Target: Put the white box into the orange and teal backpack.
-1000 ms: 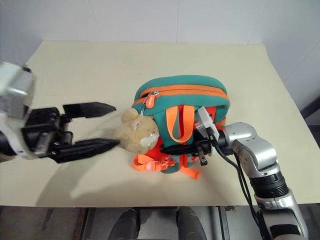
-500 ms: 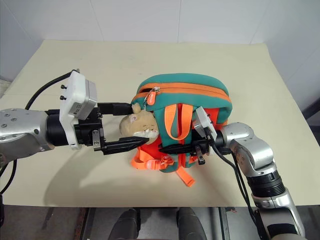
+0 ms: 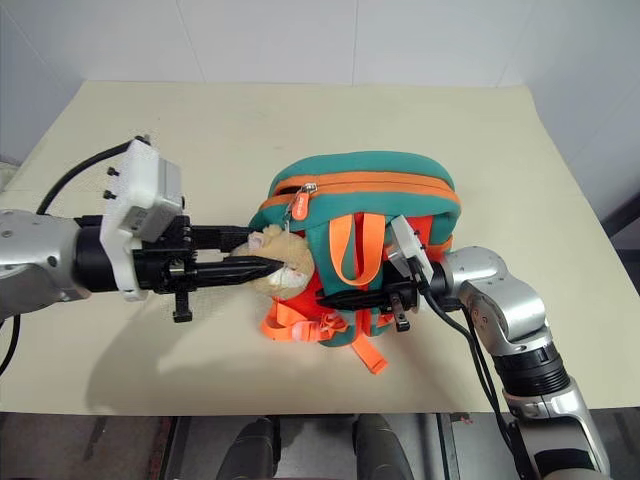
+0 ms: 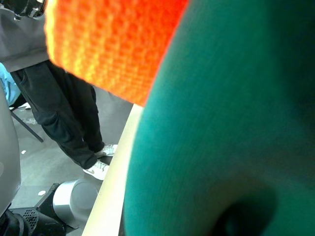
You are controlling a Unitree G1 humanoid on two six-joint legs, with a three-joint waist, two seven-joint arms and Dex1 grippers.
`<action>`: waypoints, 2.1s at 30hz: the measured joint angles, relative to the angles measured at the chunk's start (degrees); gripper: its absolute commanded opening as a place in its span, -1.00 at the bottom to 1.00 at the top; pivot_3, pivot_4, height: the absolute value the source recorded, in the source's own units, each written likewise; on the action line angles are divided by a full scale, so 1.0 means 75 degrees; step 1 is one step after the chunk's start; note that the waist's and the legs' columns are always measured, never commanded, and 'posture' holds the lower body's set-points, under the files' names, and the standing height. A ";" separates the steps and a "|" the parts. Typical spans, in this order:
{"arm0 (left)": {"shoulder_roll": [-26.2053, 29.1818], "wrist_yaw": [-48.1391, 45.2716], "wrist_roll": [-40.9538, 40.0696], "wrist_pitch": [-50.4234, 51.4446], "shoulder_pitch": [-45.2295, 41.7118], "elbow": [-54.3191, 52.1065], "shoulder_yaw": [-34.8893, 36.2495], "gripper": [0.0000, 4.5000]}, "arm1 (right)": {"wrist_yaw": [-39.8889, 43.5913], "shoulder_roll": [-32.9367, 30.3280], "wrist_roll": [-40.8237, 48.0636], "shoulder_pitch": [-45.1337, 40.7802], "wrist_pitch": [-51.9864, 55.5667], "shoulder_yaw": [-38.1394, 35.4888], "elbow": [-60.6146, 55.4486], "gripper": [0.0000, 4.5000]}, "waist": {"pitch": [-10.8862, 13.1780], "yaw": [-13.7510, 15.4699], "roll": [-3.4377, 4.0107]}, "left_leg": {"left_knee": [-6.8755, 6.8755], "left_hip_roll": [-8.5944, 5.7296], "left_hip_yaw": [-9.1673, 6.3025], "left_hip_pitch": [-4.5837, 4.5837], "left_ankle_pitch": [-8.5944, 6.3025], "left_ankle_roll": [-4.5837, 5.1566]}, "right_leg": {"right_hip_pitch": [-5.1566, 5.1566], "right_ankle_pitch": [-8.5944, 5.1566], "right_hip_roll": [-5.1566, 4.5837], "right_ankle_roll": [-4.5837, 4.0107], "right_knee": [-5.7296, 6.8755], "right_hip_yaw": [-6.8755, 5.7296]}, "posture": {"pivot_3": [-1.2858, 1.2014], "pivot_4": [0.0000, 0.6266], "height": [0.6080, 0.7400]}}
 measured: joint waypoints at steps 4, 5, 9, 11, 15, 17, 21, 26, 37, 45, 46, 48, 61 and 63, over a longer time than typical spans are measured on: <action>0.0292 -0.0273 -0.0512 0.0015 -0.0086 0.0150 0.0362 -0.89 | -0.0020 0.0000 0.0001 0.0059 -0.0004 0.0000 -0.0061 -1.00 | 0.0000 -0.0002 0.0000 | -0.0001 0.0000 0.0001 -0.0001 0.0000 0.0000 | 0.0000 0.0000 0.0000 0.0000 -0.0003 0.0000 | 0.03 -0.52 1.00; 0.0447 -0.0424 -0.0580 0.0017 -0.0087 0.0209 0.0478 -0.89 | -0.0024 0.0001 0.0001 0.0079 -0.0007 -0.0001 -0.0092 -1.00 | 0.0000 -0.0009 0.0000 | -0.0005 0.0000 0.0001 -0.0001 0.0000 0.0000 | -0.0003 0.0000 0.0001 0.0000 -0.0002 0.0000 | 0.03 -0.52 1.00; 0.1018 -0.1032 -0.0502 0.0024 0.0004 0.0499 0.0883 -0.89 | -0.0030 0.0001 0.0003 0.0216 -0.0012 -0.0002 -0.0136 -1.00 | 0.0002 -0.0015 0.0004 | -0.0008 0.0000 0.0003 0.0002 0.0000 0.0000 | -0.0004 -0.0002 0.0000 -0.0003 -0.0001 0.0001 | 0.03 -0.52 1.00; 0.1143 -0.1280 -0.0368 0.0025 0.0097 0.0640 0.0998 -0.89 | -0.0035 0.0000 0.0002 0.0227 -0.0012 -0.0002 -0.0152 -1.00 | 0.0003 -0.0014 0.0005 | -0.0008 0.0001 0.0005 0.0002 0.0000 0.0001 | -0.0004 -0.0002 0.0001 -0.0003 -0.0001 0.0001 | 0.03 -0.52 1.00; 0.1540 -0.1930 0.0160 0.0024 0.0605 0.0779 0.1318 -0.89 | -0.0055 -0.0001 0.0002 0.0267 -0.0007 -0.0003 -0.0181 -1.00 | 0.0003 -0.0028 0.0006 | -0.0018 0.0001 0.0007 0.0002 -0.0001 0.0001 | -0.0009 -0.0004 0.0001 -0.0006 -0.0004 0.0003 | 0.03 -0.52 1.00; 0.1746 -0.2290 0.0529 0.0019 0.0952 0.0984 0.1536 -0.89 | -0.0063 -0.0003 0.0003 0.0277 -0.0004 -0.0007 -0.0186 -1.00 | 0.0003 -0.0031 0.0006 | -0.0024 0.0001 0.0008 0.0002 -0.0001 0.0001 | -0.0014 -0.0006 0.0000 -0.0009 -0.0003 0.0002 | 0.03 -0.52 1.00; 0.2022 -0.3028 0.1280 -0.0090 0.1544 0.1326 0.1778 -0.89 | -0.0073 -0.0012 0.0003 0.0291 0.0003 -0.0015 -0.0194 -1.00 | 0.0005 -0.0028 0.0008 | -0.0029 0.0001 0.0010 0.0002 -0.0001 0.0001 | -0.0016 -0.0008 0.0000 -0.0012 -0.0006 0.0002 | 0.03 -0.52 1.00; 0.2211 -0.4106 0.2298 -0.0668 0.1707 0.1952 0.1745 -0.89 | -0.0073 -0.0011 0.0002 0.0281 0.0007 -0.0009 -0.0186 -1.00 | 0.0005 -0.0028 0.0009 | -0.0035 0.0001 0.0013 0.0002 -0.0002 0.0002 | -0.0018 -0.0010 0.0000 -0.0016 -0.0009 0.0002 | 0.03 -0.52 1.00; 0.2109 -0.5706 0.4352 -0.2165 0.2090 0.3300 0.0155 -0.89 | -0.0081 -0.0006 0.0005 0.0261 0.0049 0.0016 -0.0185 -1.00 | 0.0008 -0.0027 0.0013 | -0.0050 0.0003 0.0017 0.0000 -0.0002 0.0002 | -0.0029 -0.0014 0.0001 -0.0021 -0.0008 0.0002 | 0.03 -0.52 1.00; 0.1111 -0.5982 0.5677 -0.2626 0.0902 0.4004 -0.1541 -0.90 | -0.0114 0.0034 0.0013 0.0224 0.0069 0.0039 -0.0178 -1.00 | 0.0007 -0.0012 0.0013 | -0.0041 0.0004 0.0015 -0.0001 -0.0002 0.0002 | -0.0027 -0.0013 0.0004 -0.0018 0.0003 0.0001 | 0.03 -0.52 1.00; 0.0855 -0.6006 0.5876 -0.2640 0.0744 0.4082 -0.1773 -0.90 | -0.0117 0.0037 0.0011 0.0212 0.0070 0.0038 -0.0170 -1.00 | 0.0007 -0.0002 0.0013 | -0.0037 0.0004 0.0015 -0.0001 -0.0002 0.0003 | -0.0025 -0.0013 0.0003 -0.0018 0.0006 0.0001 | 0.03 -0.52 1.00; 0.0394 -0.6022 0.6187 -0.2732 0.0536 0.4289 -0.2161 -0.90 | -0.0118 0.0070 0.0013 0.0186 0.0071 0.0041 -0.0166 -1.00 | 0.0007 0.0002 0.0013 | -0.0030 0.0004 0.0015 0.0000 -0.0002 0.0003 | -0.0022 -0.0012 0.0003 -0.0016 0.0009 0.0001 | 0.03 -0.52 1.00; -0.0926 -0.6040 0.7192 -0.3287 0.0326 0.5163 -0.2661 -0.90 | -0.0121 0.0088 -0.0038 0.0025 0.0081 0.0047 -0.0131 -1.00 | 0.0007 0.0008 0.0012 | 0.0004 0.0004 0.0009 0.0001 0.0000 0.0004 | -0.0020 -0.0012 0.0004 -0.0015 0.0048 0.0001 | 0.03 -0.52 1.00; -0.1137 -0.5926 0.7193 -0.3453 0.0326 0.5240 -0.2495 -0.90 | -0.0125 0.0083 -0.0049 0.0003 0.0098 0.0046 -0.0131 -1.00 | 0.0007 0.0010 0.0012 | 0.0009 0.0004 0.0007 0.0001 0.0001 0.0005 | -0.0020 -0.0012 0.0004 -0.0015 0.0054 0.0000 | 0.03 -0.52 1.00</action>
